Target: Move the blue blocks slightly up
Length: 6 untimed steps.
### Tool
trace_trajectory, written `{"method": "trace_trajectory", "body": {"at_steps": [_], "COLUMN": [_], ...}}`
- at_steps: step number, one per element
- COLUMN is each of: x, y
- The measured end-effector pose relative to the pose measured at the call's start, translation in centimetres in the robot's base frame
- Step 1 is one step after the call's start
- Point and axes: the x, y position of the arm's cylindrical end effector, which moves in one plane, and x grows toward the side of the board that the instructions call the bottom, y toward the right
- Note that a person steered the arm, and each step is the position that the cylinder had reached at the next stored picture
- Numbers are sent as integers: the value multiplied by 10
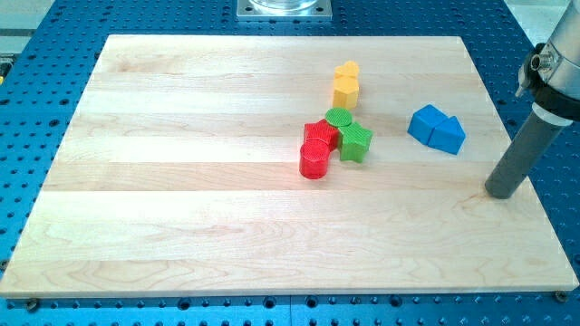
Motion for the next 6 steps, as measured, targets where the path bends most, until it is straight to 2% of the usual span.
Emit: {"method": "trace_trajectory", "body": {"at_steps": [1,3,6], "x": [-31,-44,-44], "y": [-25,-32,-8]}}
